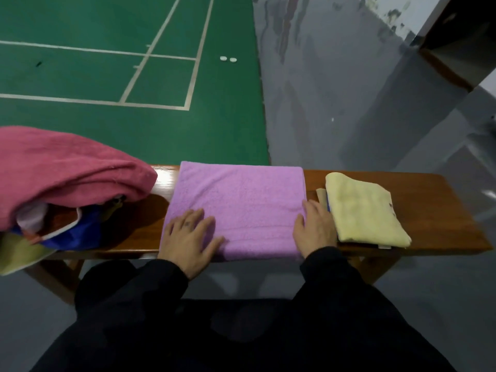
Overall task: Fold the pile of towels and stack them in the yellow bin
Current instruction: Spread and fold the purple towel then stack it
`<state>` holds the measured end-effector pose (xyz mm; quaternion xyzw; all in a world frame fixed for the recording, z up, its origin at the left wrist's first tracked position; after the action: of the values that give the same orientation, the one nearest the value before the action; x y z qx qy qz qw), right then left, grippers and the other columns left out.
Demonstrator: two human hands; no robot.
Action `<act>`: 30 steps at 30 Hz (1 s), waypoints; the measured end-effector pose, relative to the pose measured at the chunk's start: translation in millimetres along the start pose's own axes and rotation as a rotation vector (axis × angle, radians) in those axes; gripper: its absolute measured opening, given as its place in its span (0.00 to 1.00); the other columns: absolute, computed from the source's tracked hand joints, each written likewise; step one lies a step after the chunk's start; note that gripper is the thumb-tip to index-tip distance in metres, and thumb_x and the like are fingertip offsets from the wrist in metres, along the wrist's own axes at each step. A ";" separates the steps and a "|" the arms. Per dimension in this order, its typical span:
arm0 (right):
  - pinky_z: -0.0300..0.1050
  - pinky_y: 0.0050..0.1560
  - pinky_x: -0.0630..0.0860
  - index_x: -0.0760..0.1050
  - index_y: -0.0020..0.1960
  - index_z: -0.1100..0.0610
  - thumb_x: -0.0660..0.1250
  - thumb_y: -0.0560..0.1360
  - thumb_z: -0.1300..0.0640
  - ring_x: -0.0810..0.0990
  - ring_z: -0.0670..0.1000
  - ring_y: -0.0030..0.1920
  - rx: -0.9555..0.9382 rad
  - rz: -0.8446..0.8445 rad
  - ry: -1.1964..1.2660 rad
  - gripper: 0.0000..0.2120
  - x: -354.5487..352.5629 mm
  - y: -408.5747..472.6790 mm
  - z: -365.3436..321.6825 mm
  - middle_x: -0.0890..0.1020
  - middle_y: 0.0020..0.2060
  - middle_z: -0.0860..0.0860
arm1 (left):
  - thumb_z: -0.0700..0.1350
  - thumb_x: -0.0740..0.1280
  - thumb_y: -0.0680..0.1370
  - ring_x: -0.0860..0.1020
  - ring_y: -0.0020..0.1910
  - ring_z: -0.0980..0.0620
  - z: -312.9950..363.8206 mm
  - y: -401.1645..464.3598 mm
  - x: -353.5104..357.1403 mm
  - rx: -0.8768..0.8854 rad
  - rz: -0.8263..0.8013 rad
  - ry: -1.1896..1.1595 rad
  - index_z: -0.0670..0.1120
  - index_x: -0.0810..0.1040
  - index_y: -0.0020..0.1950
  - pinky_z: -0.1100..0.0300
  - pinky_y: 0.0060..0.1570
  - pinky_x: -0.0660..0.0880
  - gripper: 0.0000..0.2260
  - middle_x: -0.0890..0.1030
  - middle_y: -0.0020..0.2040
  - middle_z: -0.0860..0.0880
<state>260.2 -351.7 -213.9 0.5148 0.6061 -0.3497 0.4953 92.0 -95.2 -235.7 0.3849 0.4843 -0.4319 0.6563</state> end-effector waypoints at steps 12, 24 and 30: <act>0.50 0.48 0.83 0.76 0.54 0.55 0.65 0.82 0.54 0.80 0.52 0.42 0.112 0.005 -0.086 0.05 -24.5 28.9 -4.4 0.80 0.51 0.53 | 0.51 0.70 0.77 0.73 0.63 0.33 -35.9 42.8 -22.9 -0.606 -0.015 -0.275 0.43 0.72 0.69 0.43 0.64 0.71 0.23 0.73 0.65 0.37; 0.49 0.57 0.81 0.77 0.53 0.54 0.67 0.80 0.48 0.81 0.54 0.56 0.098 -0.089 -0.139 0.09 -16.8 27.2 -2.4 0.66 0.76 0.52 | 0.51 0.72 0.75 0.73 0.63 0.33 -38.5 40.9 -20.7 -0.622 -0.027 -0.337 0.44 0.73 0.69 0.44 0.64 0.71 0.25 0.73 0.65 0.37; 0.49 0.51 0.82 0.76 0.49 0.55 0.69 0.78 0.43 0.81 0.53 0.49 0.133 -0.063 -0.098 0.14 -11.6 24.3 -2.0 0.69 0.73 0.51 | 0.53 0.74 0.73 0.74 0.62 0.36 -49.6 40.0 -15.0 -0.611 -0.009 -0.410 0.44 0.74 0.69 0.45 0.65 0.71 0.27 0.75 0.63 0.38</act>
<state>283.1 -347.6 -200.1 0.5092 0.5725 -0.4295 0.4780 112.2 -33.2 -229.3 0.0744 0.4512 -0.3382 0.8225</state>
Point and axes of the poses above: each hand's wrist, its own y-axis towards the middle knuckle, its own x-axis out of the palm, z = x × y, the point moved 3 cm from there along y, towards the middle knuckle
